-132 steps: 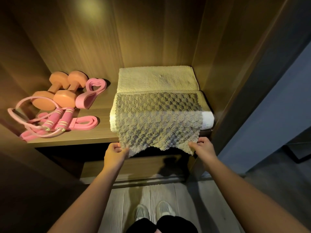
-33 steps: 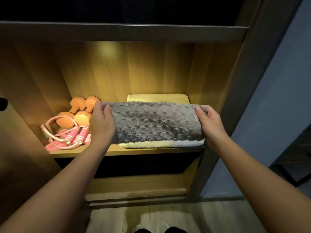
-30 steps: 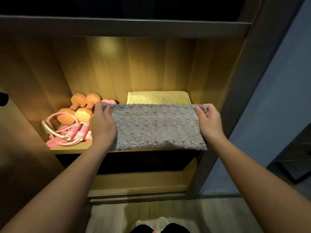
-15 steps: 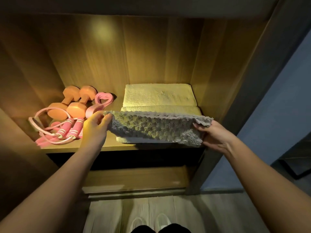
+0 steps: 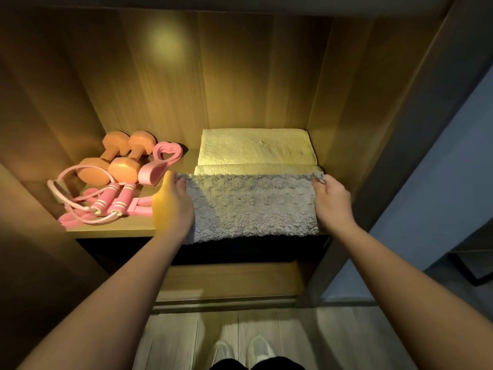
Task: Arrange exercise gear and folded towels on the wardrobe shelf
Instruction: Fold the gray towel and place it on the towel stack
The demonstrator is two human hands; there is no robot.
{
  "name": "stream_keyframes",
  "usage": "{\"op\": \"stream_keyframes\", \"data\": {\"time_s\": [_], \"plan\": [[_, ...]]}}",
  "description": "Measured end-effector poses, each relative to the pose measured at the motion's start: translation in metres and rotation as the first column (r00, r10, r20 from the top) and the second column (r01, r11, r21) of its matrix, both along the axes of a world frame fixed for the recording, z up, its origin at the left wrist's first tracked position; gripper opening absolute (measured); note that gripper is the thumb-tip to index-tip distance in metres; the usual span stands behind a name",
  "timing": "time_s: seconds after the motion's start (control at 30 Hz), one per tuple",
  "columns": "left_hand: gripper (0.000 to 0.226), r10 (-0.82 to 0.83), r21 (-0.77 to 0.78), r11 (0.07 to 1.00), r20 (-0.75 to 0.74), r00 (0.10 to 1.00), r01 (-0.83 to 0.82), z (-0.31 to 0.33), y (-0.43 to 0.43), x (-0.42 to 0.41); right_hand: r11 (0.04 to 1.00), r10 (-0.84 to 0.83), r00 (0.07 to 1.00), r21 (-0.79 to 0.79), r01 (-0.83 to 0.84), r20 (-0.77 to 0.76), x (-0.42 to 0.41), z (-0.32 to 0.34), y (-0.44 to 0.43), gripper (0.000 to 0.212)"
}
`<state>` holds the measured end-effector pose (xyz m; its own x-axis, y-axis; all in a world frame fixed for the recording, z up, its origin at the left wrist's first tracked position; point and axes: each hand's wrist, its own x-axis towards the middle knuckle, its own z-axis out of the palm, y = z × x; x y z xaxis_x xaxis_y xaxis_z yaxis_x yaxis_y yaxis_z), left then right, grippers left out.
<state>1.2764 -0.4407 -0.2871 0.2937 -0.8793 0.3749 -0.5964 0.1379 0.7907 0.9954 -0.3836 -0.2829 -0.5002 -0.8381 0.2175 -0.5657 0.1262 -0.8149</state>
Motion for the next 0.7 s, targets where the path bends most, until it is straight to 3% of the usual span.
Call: {"op": "stream_keyframes", "data": {"time_s": [0.1, 0.17, 0.27, 0.4, 0.63, 0.7], "plan": [[0.017, -0.007, 0.099, 0.995, 0.092, 0.996, -0.002, -0.003, -0.026, -0.004, 0.980, -0.007, 0.996, 0.196, 0.025, -0.093, -0.012, -0.004, -0.032, 0.031], [0.030, -0.042, 0.208, 0.978, 0.115, 0.992, 0.018, -0.001, -0.048, -0.009, 0.953, -0.022, 0.993, 0.297, 0.056, -0.116, -0.021, -0.005, -0.056, 0.025], [0.029, -0.099, 0.299, 0.953, 0.168, 0.981, 0.045, 0.001, -0.079, -0.019, 0.917, -0.001, 0.982, 0.391, 0.075, -0.187, -0.030, -0.005, -0.086, 0.042], [0.020, -0.142, 0.323, 0.946, 0.390, 0.910, 0.009, -0.008, -0.107, -0.029, 0.902, 0.016, 0.978, 0.425, 0.075, -0.207, -0.038, -0.021, -0.111, 0.043], [0.029, -0.078, 0.212, 0.975, 0.603, 0.794, -0.065, -0.010, -0.118, -0.041, 0.917, 0.005, 0.931, 0.372, 0.141, -0.364, -0.036, -0.041, -0.121, 0.041], [0.040, -0.131, 0.204, 0.979, 0.659, 0.740, -0.008, 0.001, -0.115, -0.061, 0.906, 0.013, 0.923, 0.395, 0.152, -0.385, -0.034, -0.040, -0.122, 0.041]]}}
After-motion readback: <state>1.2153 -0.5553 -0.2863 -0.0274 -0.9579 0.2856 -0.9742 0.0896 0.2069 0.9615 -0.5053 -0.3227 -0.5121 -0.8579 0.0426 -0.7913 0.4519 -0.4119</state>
